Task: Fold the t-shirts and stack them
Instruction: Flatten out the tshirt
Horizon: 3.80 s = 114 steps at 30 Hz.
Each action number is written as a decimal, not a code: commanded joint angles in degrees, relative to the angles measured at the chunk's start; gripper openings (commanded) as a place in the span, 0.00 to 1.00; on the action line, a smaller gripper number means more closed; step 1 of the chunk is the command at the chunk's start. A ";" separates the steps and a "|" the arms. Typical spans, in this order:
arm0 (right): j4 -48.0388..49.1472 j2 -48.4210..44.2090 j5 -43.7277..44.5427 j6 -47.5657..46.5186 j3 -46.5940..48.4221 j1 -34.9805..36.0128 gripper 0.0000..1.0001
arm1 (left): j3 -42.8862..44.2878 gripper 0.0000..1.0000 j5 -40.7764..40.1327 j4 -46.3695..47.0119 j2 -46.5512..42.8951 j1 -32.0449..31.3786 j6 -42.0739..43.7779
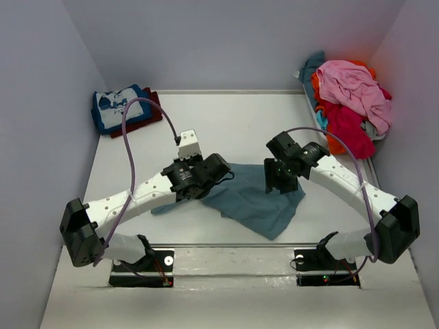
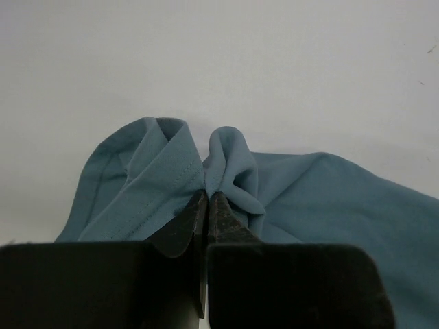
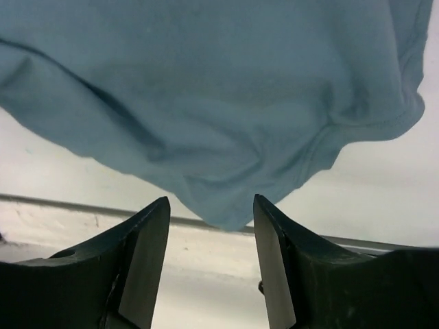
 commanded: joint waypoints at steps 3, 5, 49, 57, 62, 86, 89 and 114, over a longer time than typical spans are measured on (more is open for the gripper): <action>-5.71 -1.14 -2.91 -2.58 1.40 0.75 0.63 | 0.52 0.06 1.75 11.51 2.55 4.52 4.41; -5.62 -2.02 -3.53 -2.58 1.05 0.75 0.65 | 0.88 0.06 3.69 12.58 4.22 7.24 6.45; 0.35 13.62 -19.61 -6.36 -11.78 0.75 0.66 | 13.18 0.06 24.17 23.40 24.79 26.59 23.41; 4.22 15.39 -20.05 -4.34 -12.67 0.75 0.55 | 14.33 0.06 23.82 23.04 23.74 27.12 24.38; 5.97 15.47 -19.70 -2.76 -12.32 0.75 0.12 | 14.06 0.06 23.82 23.13 23.38 27.12 24.47; -5.36 -7.02 11.23 2.17 23.54 0.75 0.07 | 12.48 0.06 11.96 16.89 1.25 25.89 25.44; -5.01 -9.92 11.68 2.78 23.98 0.75 0.07 | 12.39 0.06 9.41 13.48 -3.41 24.75 24.30; -2.12 -33.31 22.31 -1.16 20.54 0.75 0.07 | 3.95 0.06 -13.61 0.78 -30.83 8.40 14.96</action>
